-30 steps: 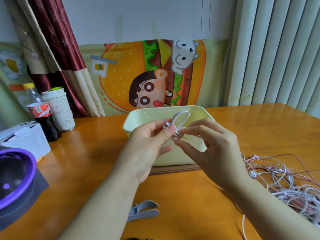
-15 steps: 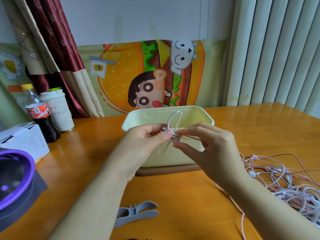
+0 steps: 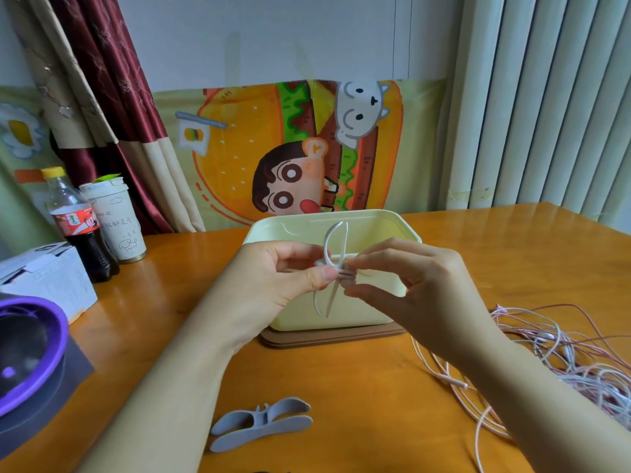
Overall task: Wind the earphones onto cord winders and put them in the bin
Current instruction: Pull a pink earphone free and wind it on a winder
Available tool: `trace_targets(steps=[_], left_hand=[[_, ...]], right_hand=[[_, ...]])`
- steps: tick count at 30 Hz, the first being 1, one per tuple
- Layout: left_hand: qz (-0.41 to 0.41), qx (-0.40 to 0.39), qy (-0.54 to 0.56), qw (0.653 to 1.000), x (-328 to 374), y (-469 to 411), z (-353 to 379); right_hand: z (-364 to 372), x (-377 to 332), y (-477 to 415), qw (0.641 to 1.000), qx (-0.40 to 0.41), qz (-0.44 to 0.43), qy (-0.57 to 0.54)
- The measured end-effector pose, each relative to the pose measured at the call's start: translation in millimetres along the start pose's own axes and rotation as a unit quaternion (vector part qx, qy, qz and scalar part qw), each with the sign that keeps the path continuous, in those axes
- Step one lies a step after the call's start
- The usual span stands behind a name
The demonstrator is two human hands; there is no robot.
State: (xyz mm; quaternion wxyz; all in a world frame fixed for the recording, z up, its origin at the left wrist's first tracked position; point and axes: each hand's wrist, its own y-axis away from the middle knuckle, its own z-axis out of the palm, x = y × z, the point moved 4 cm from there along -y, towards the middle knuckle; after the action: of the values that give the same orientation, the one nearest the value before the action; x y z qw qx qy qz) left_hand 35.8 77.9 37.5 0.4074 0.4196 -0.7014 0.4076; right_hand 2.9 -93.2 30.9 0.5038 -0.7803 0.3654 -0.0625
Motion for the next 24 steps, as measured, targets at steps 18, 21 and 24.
trace_targets(steps=[18, 21, 24], left_hand=[[-0.003, 0.015, 0.091, 0.996, -1.2, -0.4, 6.0], [-0.041, 0.012, 0.185, 0.982, -4.9, -1.2, 6.8], [-0.069, 0.022, 0.248, 0.966, -10.0, -2.9, 11.6]], right_hand=[[-9.8, -0.3, -1.7, 1.000, 0.005, 0.000, -0.018], [-5.9, 7.3, 1.0, 0.998, 0.005, 0.054, -0.029], [11.3, 9.4, 6.6, 0.997, -0.018, 0.069, -0.010]])
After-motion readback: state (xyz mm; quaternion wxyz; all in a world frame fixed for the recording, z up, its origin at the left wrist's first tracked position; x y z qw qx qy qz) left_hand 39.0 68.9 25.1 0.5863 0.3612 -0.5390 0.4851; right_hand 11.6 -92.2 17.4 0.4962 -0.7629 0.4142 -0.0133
